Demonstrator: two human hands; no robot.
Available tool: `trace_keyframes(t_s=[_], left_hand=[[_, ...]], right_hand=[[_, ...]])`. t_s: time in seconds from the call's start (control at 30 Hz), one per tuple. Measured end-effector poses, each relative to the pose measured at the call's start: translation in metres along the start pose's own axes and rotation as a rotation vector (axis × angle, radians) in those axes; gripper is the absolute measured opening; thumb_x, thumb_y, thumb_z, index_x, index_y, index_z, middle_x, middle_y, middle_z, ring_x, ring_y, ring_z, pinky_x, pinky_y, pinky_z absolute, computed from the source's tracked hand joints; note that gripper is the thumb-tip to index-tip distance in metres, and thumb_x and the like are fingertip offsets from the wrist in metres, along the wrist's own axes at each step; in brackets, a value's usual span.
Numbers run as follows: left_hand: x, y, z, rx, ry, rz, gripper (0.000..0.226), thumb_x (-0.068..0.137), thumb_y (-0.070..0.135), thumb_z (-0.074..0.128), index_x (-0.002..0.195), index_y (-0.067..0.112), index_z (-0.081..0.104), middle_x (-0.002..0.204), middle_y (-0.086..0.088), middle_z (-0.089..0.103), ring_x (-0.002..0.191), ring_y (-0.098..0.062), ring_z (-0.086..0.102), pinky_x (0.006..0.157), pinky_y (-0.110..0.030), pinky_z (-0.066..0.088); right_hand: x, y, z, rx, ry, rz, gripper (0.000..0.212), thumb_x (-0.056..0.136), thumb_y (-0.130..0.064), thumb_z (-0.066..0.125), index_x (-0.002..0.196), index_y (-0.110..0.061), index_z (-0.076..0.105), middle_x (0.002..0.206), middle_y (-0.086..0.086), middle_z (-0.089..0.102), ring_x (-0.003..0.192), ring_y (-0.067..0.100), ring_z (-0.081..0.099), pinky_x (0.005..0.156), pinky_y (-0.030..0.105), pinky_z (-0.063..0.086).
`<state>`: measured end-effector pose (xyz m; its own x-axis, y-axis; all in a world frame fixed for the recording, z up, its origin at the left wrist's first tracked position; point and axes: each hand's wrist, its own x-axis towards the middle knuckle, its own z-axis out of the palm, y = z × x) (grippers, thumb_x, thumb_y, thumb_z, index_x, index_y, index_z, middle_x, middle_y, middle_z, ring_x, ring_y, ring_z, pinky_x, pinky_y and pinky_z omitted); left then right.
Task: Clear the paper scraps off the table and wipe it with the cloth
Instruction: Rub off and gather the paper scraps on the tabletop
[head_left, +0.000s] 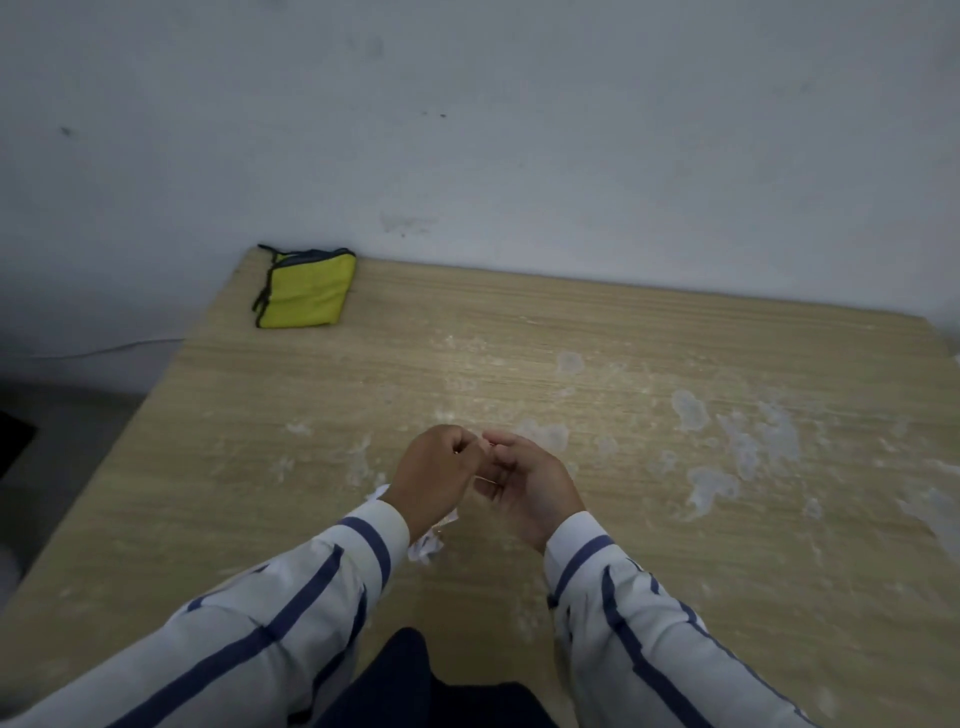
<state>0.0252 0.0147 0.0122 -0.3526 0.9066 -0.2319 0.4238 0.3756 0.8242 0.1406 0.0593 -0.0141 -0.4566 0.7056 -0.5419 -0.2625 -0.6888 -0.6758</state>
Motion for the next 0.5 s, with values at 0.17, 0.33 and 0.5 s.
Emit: trace_keyframes(t_s=[0.17, 0.33, 0.5], left_hand=[[-0.005, -0.031, -0.033, 0.031, -0.043, -0.008, 0.03, 0.09, 0.023, 0.054, 0.062, 0.014, 0.052, 0.058, -0.001, 0.05, 0.052, -0.014, 0.043, 0.053, -0.027, 0.035], [-0.012, -0.051, -0.045, 0.131, -0.145, 0.043, 0.031, 0.091, 0.024, 0.054, 0.061, 0.016, 0.053, 0.063, -0.001, 0.051, 0.056, -0.014, 0.045, 0.053, -0.026, 0.034], [-0.015, -0.07, -0.051, 0.17, -0.195, 0.011, 0.033, 0.09, 0.027, 0.054, 0.076, -0.002, 0.062, 0.074, -0.016, 0.057, 0.062, -0.018, 0.046, 0.056, -0.027, 0.034]], right_hand=[[0.003, 0.011, 0.024, 0.037, -0.039, 0.006, 0.019, 0.089, -0.005, 0.043, 0.097, -0.001, 0.06, 0.082, 0.013, 0.065, 0.07, 0.021, 0.062, 0.066, 0.034, 0.046], [0.005, 0.024, 0.043, -0.402, -0.041, 0.03, 0.018, 0.082, 0.011, 0.051, 0.087, -0.003, 0.061, 0.077, 0.01, 0.059, 0.064, 0.017, 0.053, 0.056, 0.025, 0.043], [0.002, 0.034, 0.046, -0.629, -0.013, -0.04, 0.026, 0.08, 0.012, 0.051, 0.087, -0.009, 0.064, 0.073, 0.003, 0.058, 0.063, 0.013, 0.052, 0.056, 0.022, 0.044]])
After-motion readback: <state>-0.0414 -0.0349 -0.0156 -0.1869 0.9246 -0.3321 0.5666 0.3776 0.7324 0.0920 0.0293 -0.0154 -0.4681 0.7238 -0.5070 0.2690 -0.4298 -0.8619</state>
